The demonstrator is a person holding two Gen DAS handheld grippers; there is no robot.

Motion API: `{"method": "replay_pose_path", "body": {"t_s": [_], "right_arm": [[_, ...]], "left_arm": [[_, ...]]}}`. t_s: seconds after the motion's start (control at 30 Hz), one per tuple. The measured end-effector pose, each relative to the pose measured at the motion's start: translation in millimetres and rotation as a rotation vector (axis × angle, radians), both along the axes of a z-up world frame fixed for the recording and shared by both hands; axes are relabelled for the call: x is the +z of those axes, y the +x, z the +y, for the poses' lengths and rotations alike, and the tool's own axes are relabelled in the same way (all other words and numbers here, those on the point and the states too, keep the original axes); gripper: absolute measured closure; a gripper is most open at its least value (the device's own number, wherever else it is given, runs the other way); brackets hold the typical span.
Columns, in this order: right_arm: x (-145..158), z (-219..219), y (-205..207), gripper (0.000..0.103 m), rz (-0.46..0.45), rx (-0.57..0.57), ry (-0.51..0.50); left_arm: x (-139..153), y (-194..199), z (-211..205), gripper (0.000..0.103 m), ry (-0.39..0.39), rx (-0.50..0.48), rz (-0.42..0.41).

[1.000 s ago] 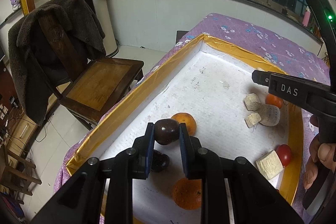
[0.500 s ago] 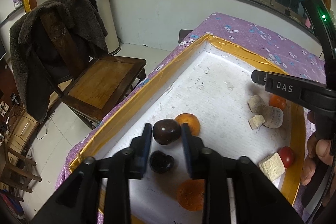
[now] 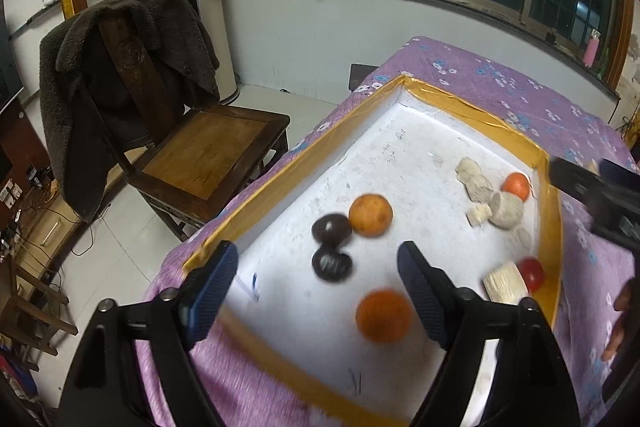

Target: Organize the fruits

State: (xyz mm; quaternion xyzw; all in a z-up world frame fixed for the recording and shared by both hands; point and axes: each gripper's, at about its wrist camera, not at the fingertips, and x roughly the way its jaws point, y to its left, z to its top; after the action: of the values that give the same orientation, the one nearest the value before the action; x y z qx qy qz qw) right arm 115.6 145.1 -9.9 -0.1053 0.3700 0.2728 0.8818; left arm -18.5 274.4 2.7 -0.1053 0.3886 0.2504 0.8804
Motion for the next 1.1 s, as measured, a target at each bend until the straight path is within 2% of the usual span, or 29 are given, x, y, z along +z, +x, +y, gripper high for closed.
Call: {"method": "replay_pose_path", "body": {"t_s": [0.07,0.13,0.2,0.27,0.43,0.63,0.77,0.97,1.1], "right_arm": [[5,-18,-16,0.000,-0.039,-0.004,0.003],[7,-39,-34,0.000,-0.058,-0.007,0.009],[7,-58,-51,0.000,-0.075,-0.011,0.009],[6,-73,-68,0.000,-0.088,-0.006,0.015],[4,-99,-103,0.000,-0.077,0.033,0.068],[1,-103,-139,0.000,-0.112,0.134,0.054],[2,-106,-151,0.000,-0.129,0.167,0.042],[2,-114,-163,0.000,-0.145,0.186,0.022],[2,-120,-166,0.000,-0.139,0.180,0.025]], "left_arm": [[1,-7,-6,0.018,0.008,-0.001,0.000],[2,-14,-12,0.016,0.013,-0.006,0.006],[3,-21,-18,0.005,0.019,-0.007,0.004],[5,-29,-25,0.000,0.027,0.003,-0.013],[8,-37,-40,0.000,0.036,-0.013,-0.017],[13,-42,-54,0.000,0.054,-0.036,-0.025],[21,-48,-62,0.000,0.081,-0.044,-0.040],[31,-60,-66,0.000,0.066,-0.043,-0.089],[32,-60,-72,0.000,0.069,-0.056,-0.086]]}}
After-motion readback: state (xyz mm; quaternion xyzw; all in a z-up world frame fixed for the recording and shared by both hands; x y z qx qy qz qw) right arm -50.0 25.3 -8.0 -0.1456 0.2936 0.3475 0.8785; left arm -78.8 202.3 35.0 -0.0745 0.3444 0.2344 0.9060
